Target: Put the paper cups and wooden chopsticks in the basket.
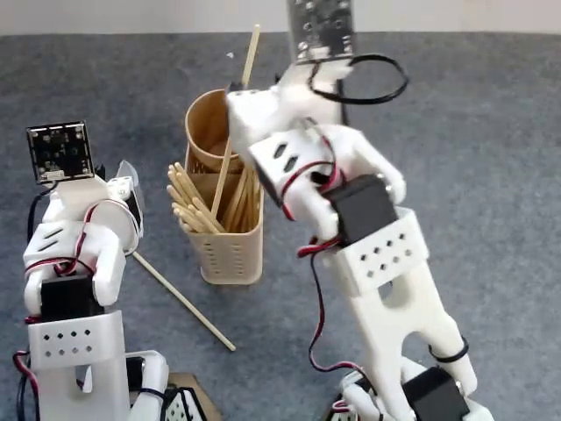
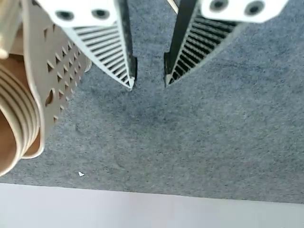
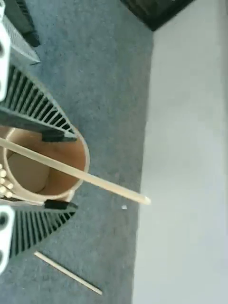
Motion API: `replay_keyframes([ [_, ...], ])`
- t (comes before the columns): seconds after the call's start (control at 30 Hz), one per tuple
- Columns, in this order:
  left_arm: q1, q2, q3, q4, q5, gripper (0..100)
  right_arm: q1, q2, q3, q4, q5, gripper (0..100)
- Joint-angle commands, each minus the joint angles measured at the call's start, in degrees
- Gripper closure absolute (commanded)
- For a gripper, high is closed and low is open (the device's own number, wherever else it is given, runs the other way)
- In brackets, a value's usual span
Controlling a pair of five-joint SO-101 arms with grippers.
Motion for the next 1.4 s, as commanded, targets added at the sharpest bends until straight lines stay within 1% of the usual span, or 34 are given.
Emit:
replay_keyframes([
  [0.0,-0.48,-0.48,0.92,-1.14,0.26,87,-1.98,-0.22,4.26,-4.88,-0.97,78.4],
  [0.23,-0.4,-0.48,2.86,-1.23,0.26,87,-1.71,-0.13,13.85,-15.6,-0.62,78.5],
  [0.33,-0.48,-0.48,2.77,-1.23,0.26,87,-1.71,-0.13,16.04,-16.31,-0.53,79.3],
  [0.4,-0.48,-0.48,2.86,-1.23,0.26,87,-1.71,-0.13,16.13,-16.31,-0.53,84.7],
  [0.5,-0.48,-0.48,2.86,-1.23,0.26,87,-0.48,-0.22,16.04,-16.31,-0.44,99.8],
  [0.57,-0.48,-0.48,2.86,-1.23,0.26,87,0.48,-0.66,16.04,-16.31,-0.44,98.0],
  [0.63,-0.48,-0.4,2.86,-1.23,0.26,87,1.45,-0.92,15.96,-16.22,-0.09,99.5],
  [0.77,-0.48,-0.31,2.95,-1.23,0.26,87,1.36,-2.77,12.09,-16.13,5.98,99.4],
  [0.87,-0.48,-0.22,2.95,-1.23,0.26,87,0.13,-6.46,10.77,-15.52,8.26,99.4],
  [1.0,-0.48,-0.13,2.95,-1.23,0.26,87,-2.68,-13.23,11.38,-10.86,8.35,99.4],
  [1.13,-0.31,-0.13,2.95,-1.23,0.26,87,-5.85,-20.7,17.19,-10.07,8.35,99.4],
  [1.27,-0.31,-0.13,2.95,-1.23,0.26,87,-8.57,-28.79,23.43,-13.41,8.53,99.4],
  [1.37,-0.31,-0.13,2.95,-1.23,0.26,87,-8.31,-32.22,28.26,-18.86,8.79,99.4],
])
